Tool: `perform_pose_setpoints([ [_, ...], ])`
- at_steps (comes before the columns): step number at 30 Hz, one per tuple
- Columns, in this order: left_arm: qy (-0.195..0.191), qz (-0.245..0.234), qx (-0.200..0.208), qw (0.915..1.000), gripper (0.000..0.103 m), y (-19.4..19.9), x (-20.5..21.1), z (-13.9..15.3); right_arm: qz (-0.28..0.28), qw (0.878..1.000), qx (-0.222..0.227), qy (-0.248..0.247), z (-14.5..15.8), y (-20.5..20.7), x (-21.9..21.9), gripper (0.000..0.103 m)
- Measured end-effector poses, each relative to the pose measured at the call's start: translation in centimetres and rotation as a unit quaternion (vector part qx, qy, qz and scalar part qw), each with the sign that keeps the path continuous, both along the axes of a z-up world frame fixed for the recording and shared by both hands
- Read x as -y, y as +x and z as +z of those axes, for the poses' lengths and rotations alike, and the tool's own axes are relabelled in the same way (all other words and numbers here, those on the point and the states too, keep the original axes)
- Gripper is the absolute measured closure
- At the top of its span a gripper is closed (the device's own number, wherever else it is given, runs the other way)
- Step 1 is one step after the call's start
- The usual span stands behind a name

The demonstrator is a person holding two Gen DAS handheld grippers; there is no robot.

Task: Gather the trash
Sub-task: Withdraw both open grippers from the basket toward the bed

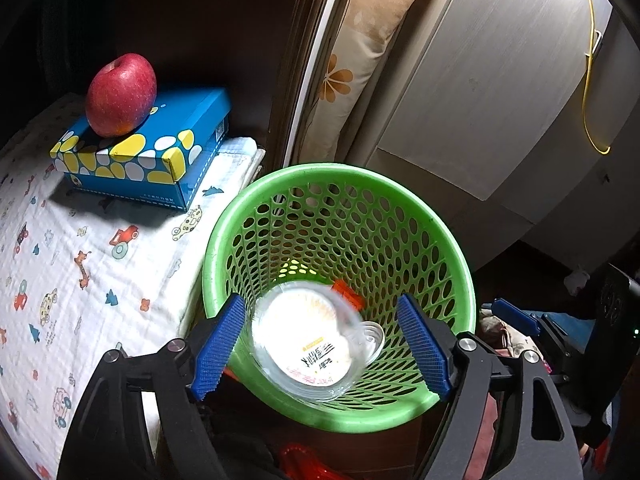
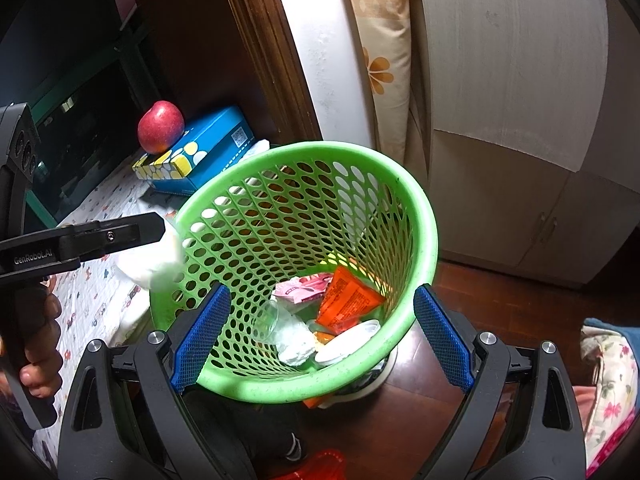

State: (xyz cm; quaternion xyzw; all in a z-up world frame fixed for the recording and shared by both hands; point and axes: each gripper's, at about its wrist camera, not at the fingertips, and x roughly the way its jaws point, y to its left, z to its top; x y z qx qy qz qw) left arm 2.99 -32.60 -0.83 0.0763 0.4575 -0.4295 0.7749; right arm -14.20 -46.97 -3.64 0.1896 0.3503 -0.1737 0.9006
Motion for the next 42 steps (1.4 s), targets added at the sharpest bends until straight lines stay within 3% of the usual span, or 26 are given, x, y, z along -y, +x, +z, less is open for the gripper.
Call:
perform_pose_setpoints([
  [15, -0.004, 0.014, 0.008, 0.9999, 0.021, 0.2, -1.1, 0.4, 0.001, 1.0, 0.001, 0.0, 0.1, 0.0, -0.3, 0.011],
  [42, 0.012, 0.095, 0.05, 0.9942, 0.011, 1.8, -8.5, 0.6, 0.048, 0.999, 0.006, -0.007, 1.0, 2.5, -4.2, 0.01],
])
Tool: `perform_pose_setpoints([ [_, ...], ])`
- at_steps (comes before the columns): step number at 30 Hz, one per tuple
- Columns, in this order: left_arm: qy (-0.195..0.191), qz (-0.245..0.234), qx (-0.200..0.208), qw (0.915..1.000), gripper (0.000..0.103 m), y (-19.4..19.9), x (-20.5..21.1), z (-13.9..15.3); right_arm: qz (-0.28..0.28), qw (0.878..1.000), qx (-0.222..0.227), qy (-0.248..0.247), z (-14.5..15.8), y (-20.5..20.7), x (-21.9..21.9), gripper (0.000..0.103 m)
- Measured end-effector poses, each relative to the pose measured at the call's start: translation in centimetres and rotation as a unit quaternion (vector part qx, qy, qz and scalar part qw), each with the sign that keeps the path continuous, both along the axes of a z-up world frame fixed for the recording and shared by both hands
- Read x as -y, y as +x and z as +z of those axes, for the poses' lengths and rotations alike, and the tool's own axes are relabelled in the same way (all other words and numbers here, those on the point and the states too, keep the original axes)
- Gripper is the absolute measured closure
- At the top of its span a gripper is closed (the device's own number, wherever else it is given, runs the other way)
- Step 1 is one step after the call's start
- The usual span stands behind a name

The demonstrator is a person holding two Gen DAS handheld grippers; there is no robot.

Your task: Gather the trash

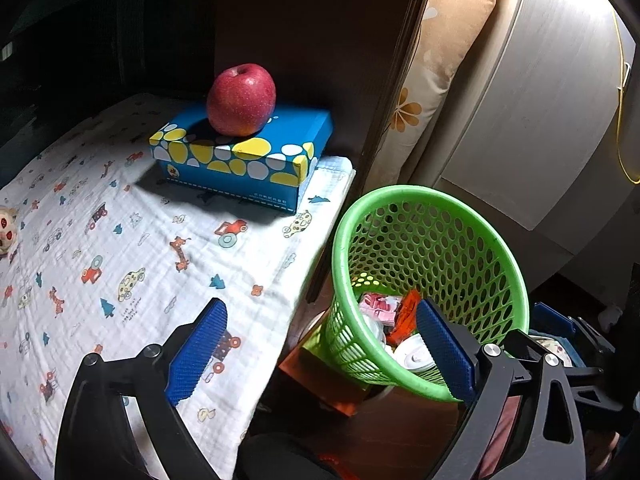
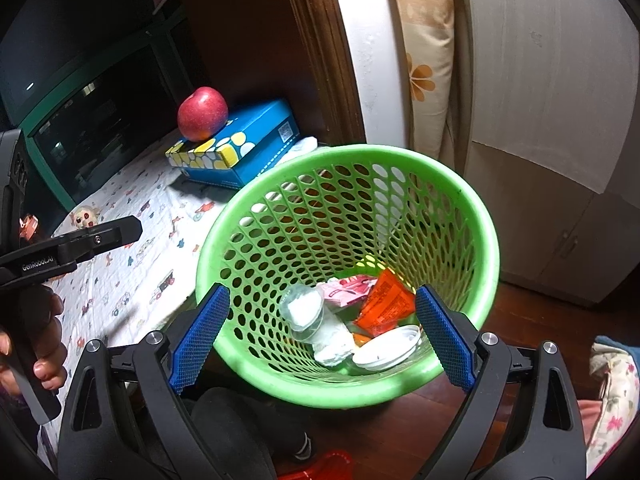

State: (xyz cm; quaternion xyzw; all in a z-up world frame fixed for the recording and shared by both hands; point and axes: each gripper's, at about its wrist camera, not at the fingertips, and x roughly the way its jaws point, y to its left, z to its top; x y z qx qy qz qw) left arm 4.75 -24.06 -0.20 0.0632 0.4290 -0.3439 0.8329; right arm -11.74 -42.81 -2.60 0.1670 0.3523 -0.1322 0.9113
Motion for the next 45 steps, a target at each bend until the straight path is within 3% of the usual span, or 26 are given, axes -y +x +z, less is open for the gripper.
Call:
perform_pose_setpoints([
  [20, 0.013, 0.063, 0.008, 0.9979, 0.007, 1.3, -7.0, 0.0, 0.043, 0.999, 0.007, -0.003, 0.9, 2.6, -3.9, 0.01],
  [45, 0.014, 0.174, 0.042, 0.9837, 0.007, 1.5, -16.6, 1.3, 0.108, 0.994, 0.015, -0.021, 2.5, 6.5, -10.1, 0.009],
])
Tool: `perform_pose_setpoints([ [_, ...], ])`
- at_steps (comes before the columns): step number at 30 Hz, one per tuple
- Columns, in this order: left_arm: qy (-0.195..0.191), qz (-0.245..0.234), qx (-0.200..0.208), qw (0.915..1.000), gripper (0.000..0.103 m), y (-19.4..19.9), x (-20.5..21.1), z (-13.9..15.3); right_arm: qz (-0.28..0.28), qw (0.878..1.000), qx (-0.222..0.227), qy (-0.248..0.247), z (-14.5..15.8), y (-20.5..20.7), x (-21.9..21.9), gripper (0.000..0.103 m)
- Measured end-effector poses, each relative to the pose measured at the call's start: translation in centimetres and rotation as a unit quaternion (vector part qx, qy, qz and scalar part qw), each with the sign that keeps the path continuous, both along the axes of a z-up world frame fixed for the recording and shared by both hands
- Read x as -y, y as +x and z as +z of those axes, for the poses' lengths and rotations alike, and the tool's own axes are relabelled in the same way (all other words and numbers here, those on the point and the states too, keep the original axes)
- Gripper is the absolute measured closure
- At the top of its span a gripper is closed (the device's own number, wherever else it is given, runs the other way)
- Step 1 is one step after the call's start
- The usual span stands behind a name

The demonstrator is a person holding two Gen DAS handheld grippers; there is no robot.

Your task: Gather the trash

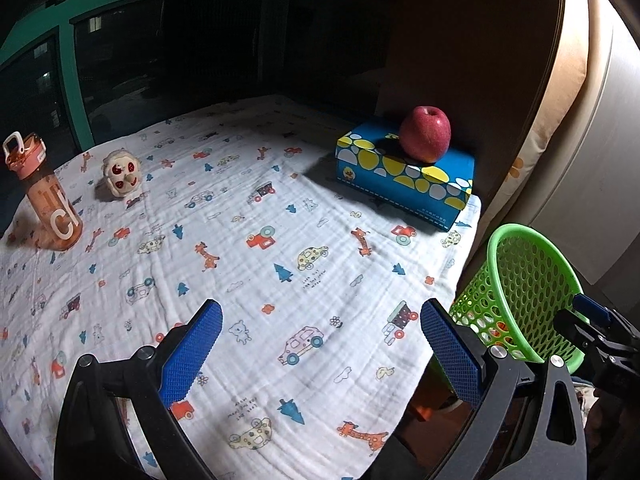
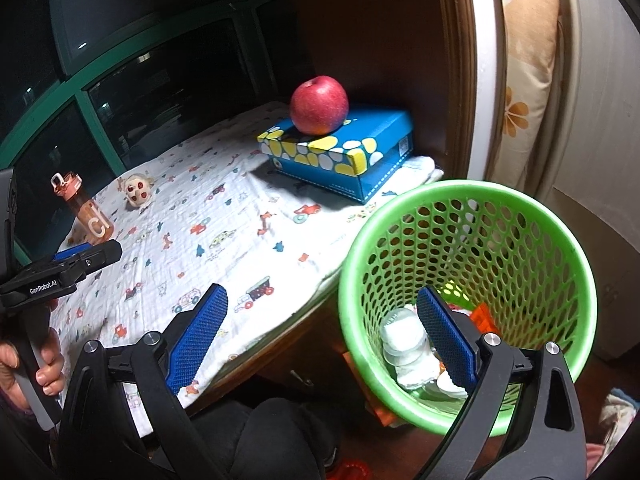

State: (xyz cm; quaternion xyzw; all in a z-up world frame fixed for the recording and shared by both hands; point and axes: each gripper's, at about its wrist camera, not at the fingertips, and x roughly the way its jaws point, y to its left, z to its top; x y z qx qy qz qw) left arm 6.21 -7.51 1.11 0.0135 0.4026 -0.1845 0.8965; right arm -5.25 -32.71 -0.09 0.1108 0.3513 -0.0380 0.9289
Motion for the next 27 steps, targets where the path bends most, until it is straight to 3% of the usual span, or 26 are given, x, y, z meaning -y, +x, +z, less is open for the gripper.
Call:
perform_pose_setpoints([
  [12, -0.004, 0.053, 0.005, 0.9986, 0.007, -0.4, -4.1, 0.0, 0.029, 0.999, 0.006, -0.017, 0.7, 1.2, -2.9, 0.008],
  [27, 0.009, 0.089, 0.013, 0.9959, 0.007, -1.5, -6.4, -0.4, 0.038, 0.999, 0.006, -0.034, 0.5, 1.5, -4.9, 0.008],
])
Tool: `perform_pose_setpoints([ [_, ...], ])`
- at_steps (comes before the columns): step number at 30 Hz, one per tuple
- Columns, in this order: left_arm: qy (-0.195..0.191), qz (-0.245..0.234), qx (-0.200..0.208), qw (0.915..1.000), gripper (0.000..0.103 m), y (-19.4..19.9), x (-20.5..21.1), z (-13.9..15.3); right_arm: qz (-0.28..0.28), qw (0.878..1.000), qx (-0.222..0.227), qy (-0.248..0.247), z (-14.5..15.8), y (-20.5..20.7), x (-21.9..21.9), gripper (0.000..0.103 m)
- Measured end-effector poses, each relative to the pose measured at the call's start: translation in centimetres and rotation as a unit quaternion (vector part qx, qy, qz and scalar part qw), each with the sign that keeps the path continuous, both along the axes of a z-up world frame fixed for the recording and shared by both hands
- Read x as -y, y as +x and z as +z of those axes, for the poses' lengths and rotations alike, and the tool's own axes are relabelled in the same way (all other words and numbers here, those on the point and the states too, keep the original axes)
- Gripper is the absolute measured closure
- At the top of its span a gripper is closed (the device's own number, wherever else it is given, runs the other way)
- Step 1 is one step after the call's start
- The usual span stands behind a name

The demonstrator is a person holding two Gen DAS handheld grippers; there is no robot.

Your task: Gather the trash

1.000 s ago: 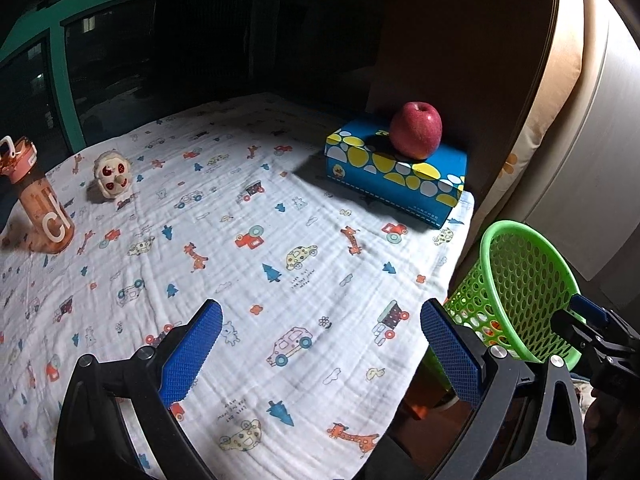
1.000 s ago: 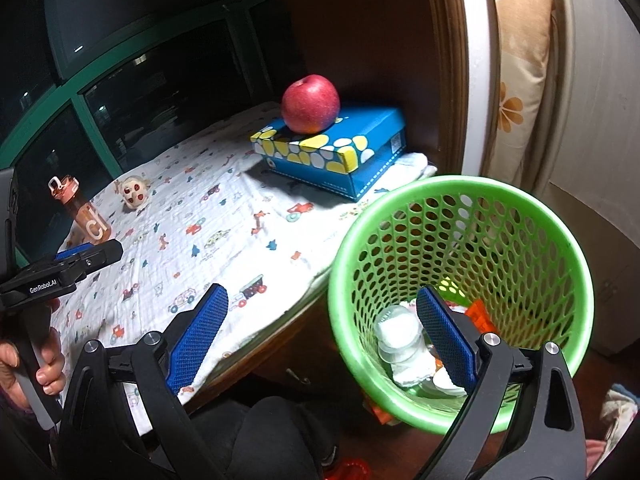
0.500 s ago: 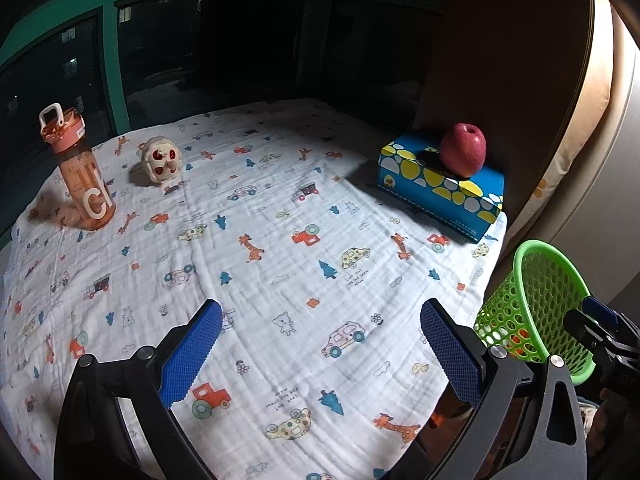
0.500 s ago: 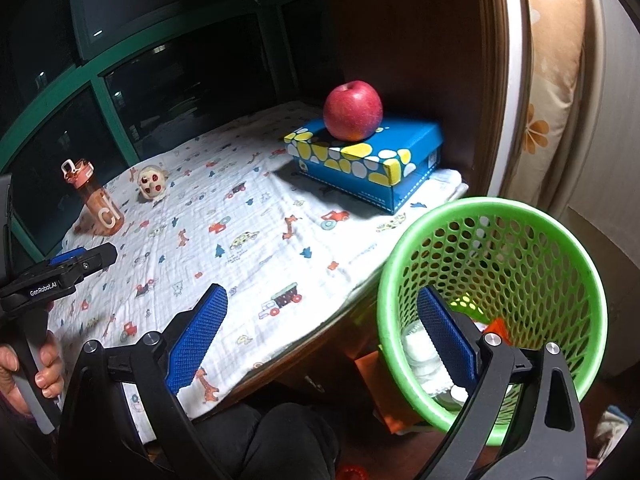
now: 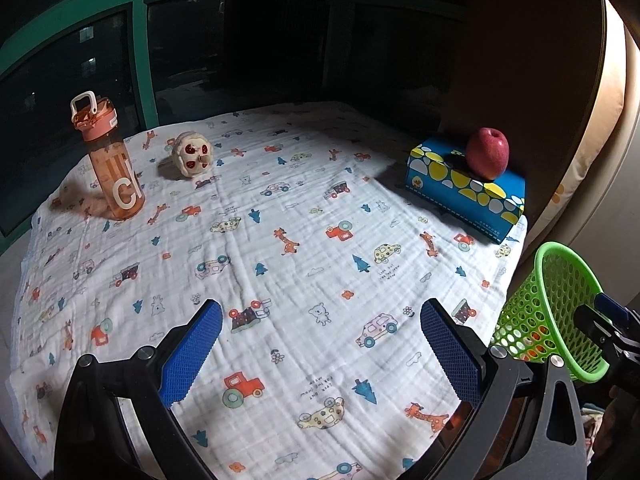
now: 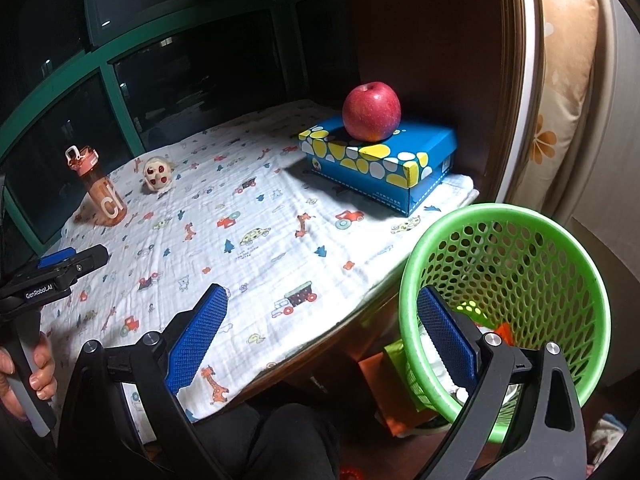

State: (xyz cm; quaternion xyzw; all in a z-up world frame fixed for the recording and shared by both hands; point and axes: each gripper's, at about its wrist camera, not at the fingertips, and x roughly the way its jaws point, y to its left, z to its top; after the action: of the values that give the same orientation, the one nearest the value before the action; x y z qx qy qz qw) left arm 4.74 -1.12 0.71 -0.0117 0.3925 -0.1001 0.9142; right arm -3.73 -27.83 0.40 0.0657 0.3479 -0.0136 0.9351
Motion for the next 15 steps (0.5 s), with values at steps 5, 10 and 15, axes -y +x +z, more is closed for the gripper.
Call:
perform_pose_setpoints([
  [5, 0.002, 0.006, 0.0, 1.0, 0.007, -0.23, -0.09, -0.11, 0.0, 1.0, -0.001, -0.01, -0.16, -0.12, -0.27, 0.007],
  [10, 0.005, 0.01, 0.002, 0.9999, 0.007, -0.45, -0.04, -0.11, -0.002, 1.0, 0.002, -0.006, -0.04, -0.25, -0.18, 0.007],
  [15, 0.007, 0.017, 0.005, 0.9998, 0.007, -0.67, -0.25, -0.04, -0.005, 1.0, 0.004, -0.007, 0.01, -0.38, -0.12, 0.007],
])
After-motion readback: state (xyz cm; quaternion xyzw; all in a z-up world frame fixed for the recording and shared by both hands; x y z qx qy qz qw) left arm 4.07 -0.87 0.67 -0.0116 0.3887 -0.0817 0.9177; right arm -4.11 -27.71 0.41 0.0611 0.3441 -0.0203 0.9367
